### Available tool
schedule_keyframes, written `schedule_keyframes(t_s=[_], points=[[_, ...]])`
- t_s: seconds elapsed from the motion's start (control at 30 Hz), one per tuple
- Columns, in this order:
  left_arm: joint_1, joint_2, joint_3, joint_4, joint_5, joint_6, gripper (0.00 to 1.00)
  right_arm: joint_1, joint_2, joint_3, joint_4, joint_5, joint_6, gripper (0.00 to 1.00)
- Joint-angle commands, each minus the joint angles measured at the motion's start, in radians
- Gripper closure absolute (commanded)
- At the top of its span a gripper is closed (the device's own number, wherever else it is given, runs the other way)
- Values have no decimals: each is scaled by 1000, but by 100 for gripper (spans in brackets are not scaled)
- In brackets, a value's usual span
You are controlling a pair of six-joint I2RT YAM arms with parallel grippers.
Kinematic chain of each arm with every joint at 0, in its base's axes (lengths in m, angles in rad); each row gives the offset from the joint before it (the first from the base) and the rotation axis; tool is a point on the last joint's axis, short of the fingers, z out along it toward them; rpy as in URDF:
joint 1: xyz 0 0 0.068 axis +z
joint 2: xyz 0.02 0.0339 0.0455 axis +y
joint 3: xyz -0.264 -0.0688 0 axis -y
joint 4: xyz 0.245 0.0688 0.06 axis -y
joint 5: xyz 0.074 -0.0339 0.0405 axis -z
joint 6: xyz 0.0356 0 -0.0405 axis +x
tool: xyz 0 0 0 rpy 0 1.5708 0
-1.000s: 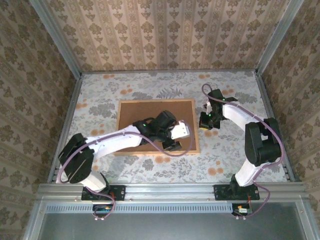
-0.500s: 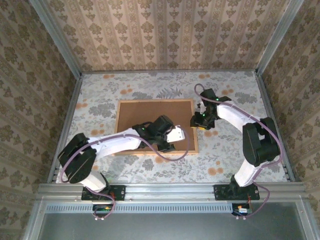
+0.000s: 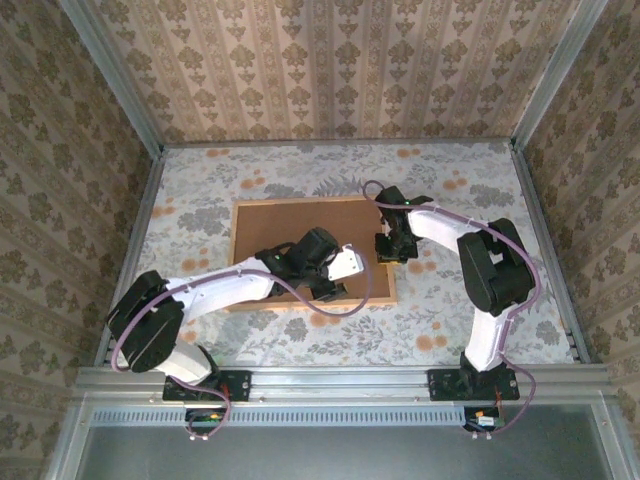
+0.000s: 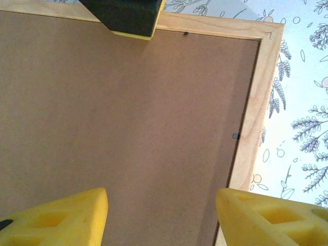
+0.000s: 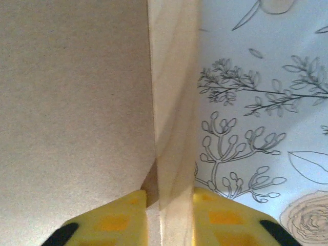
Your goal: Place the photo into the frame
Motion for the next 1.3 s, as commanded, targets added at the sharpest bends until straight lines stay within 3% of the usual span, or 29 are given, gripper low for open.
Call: schedule_keyframes(t_s=[0.0, 0.13, 0.53, 1.27], points=[[-6, 13, -25, 26, 64, -5, 34, 12, 60, 0, 0, 103, -7, 90], [-47, 58, -7, 24, 53, 74, 34, 12, 34, 35, -35, 99, -4, 100], [-135, 130, 4, 82, -55, 214, 31, 9, -23, 147, -153, 16, 16, 100], [-235, 280, -87, 381, -382, 392, 31, 1, -19, 236, -234, -49, 29, 100]])
